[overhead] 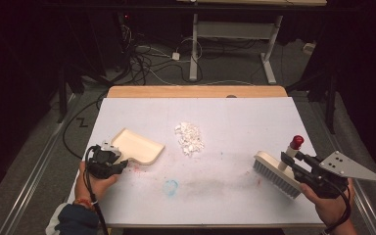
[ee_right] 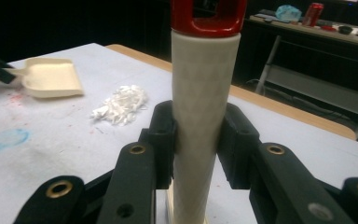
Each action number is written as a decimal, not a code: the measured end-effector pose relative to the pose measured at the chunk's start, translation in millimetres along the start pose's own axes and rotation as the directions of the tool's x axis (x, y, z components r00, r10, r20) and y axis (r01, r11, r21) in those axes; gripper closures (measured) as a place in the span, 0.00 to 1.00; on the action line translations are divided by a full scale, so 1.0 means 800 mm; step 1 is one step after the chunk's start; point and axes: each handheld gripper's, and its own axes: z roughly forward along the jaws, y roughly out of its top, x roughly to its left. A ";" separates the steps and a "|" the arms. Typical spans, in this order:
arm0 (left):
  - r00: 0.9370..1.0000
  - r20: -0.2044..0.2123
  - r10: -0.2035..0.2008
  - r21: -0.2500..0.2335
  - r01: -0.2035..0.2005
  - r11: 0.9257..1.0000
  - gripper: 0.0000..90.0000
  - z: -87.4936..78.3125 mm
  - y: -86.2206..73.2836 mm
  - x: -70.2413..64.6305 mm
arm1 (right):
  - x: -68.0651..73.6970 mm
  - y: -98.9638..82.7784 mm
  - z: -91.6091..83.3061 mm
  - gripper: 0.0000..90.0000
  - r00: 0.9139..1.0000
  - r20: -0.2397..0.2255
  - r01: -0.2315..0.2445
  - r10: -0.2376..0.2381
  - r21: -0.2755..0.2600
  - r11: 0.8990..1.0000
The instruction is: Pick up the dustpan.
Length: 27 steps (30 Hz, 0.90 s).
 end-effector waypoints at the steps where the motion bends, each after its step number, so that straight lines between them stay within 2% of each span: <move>1: 1.000 0.000 0.021 0.004 -0.021 1.000 0.71 -0.006 -0.001 -0.003 | -0.001 -0.001 0.001 0.78 1.000 0.002 0.002 -0.002 0.003 1.000; 5: 0.996 0.002 0.084 0.009 -0.084 0.996 0.71 -0.016 0.002 -0.018 | -0.004 -0.004 0.004 0.78 1.000 -0.003 -0.006 0.006 0.008 1.000; 8: 0.994 0.015 0.105 0.019 -0.105 0.994 0.71 -0.021 0.001 -0.026 | -0.006 -0.003 0.006 0.78 1.000 -0.012 -0.016 0.016 0.005 1.000; 11: 0.989 0.033 0.141 0.039 -0.142 0.989 0.71 -0.029 -0.006 -0.039 | -0.007 -0.002 0.007 0.78 1.000 -0.014 -0.008 0.009 0.005 1.000; 16: 0.989 0.057 0.135 0.042 -0.138 0.990 0.71 -0.032 -0.013 -0.041 | -0.006 0.000 0.010 0.78 1.000 -0.017 -0.004 0.004 0.007 1.000; 19: 0.991 0.079 0.104 0.041 -0.108 0.993 0.71 -0.028 -0.019 -0.036 | -0.006 0.005 0.012 0.78 1.000 -0.021 -0.005 0.005 -0.006 1.000; 24: 0.991 0.084 0.100 0.035 -0.103 0.994 0.71 -0.028 -0.018 -0.036 | -0.005 0.015 0.027 0.78 0.999 -0.035 0.000 0.000 -0.023 1.000; 25: 0.990 0.080 0.116 0.035 -0.119 0.992 0.71 -0.028 -0.016 -0.038 | -0.005 0.016 0.032 0.78 0.999 -0.040 0.000 -0.001 -0.024 1.000; 27: 0.989 0.085 0.117 0.040 -0.121 0.992 0.71 -0.027 -0.015 -0.039 | -0.004 0.018 0.039 0.78 0.999 -0.051 0.002 -0.003 -0.027 1.000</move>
